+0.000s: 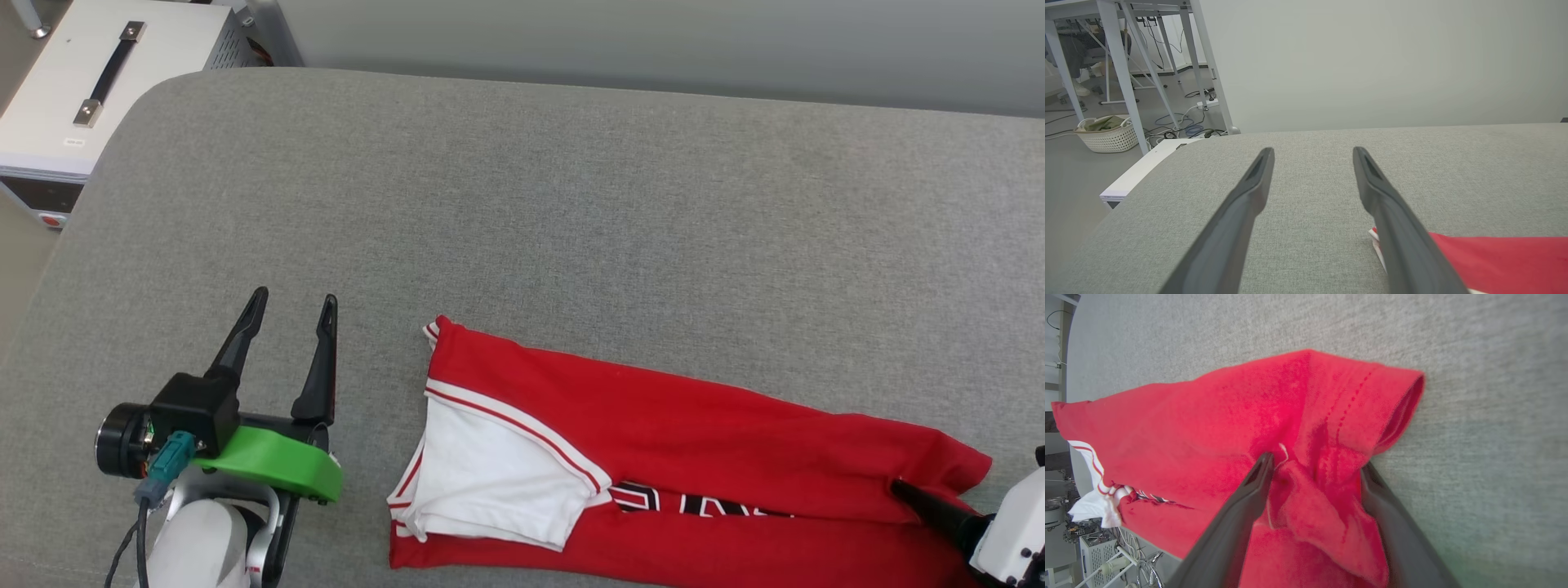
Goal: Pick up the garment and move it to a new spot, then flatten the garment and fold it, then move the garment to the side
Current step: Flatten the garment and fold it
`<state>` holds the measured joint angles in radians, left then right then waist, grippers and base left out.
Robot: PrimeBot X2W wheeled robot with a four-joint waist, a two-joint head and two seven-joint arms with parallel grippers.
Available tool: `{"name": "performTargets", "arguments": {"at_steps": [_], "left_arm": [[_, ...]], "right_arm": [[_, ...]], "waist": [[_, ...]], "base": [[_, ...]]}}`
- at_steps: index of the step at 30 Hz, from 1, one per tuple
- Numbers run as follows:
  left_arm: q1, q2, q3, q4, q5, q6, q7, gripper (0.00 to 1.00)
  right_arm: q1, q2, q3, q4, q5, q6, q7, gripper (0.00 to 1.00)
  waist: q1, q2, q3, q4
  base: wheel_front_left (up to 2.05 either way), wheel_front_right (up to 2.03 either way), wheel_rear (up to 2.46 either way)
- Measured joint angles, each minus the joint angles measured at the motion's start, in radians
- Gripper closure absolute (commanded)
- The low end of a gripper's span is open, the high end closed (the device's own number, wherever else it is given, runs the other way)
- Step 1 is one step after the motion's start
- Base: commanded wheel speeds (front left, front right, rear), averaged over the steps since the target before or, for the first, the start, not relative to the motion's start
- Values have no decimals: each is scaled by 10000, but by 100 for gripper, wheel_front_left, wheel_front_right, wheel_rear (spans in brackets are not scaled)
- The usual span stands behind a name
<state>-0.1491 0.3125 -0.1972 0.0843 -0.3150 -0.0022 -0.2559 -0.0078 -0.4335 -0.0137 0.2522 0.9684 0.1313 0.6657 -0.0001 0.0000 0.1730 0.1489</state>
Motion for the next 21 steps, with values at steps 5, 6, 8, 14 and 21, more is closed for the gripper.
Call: {"name": "performTargets", "arguments": {"at_steps": [5,6,8,14,21], "left_arm": [[18,-240,366,142,330,-341,0,0],[21,-290,428,186,372,-399,0,0],[35,-345,525,249,460,-499,0,0],[44,-612,779,405,616,-744,0,0],[151,-851,911,752,617,-953,-2,0]], "right_arm": [[-118,104,278,111,-73,0,-150,68],[-127,100,324,144,-79,0,-219,100],[-148,92,397,203,-98,0,-408,100],[-144,-35,481,435,-150,12,-1143,100],[-142,-464,399,717,-324,15,-2061,100]], "waist": [[0,0,-25,-33],[1,0,-35,-38],[1,0,-45,-54],[1,0,-161,-107],[1,0,-405,-179]], "base": [[0,0,0],[0,0,0],[0,0,0],[0,0,0],[0,0,0]]}}
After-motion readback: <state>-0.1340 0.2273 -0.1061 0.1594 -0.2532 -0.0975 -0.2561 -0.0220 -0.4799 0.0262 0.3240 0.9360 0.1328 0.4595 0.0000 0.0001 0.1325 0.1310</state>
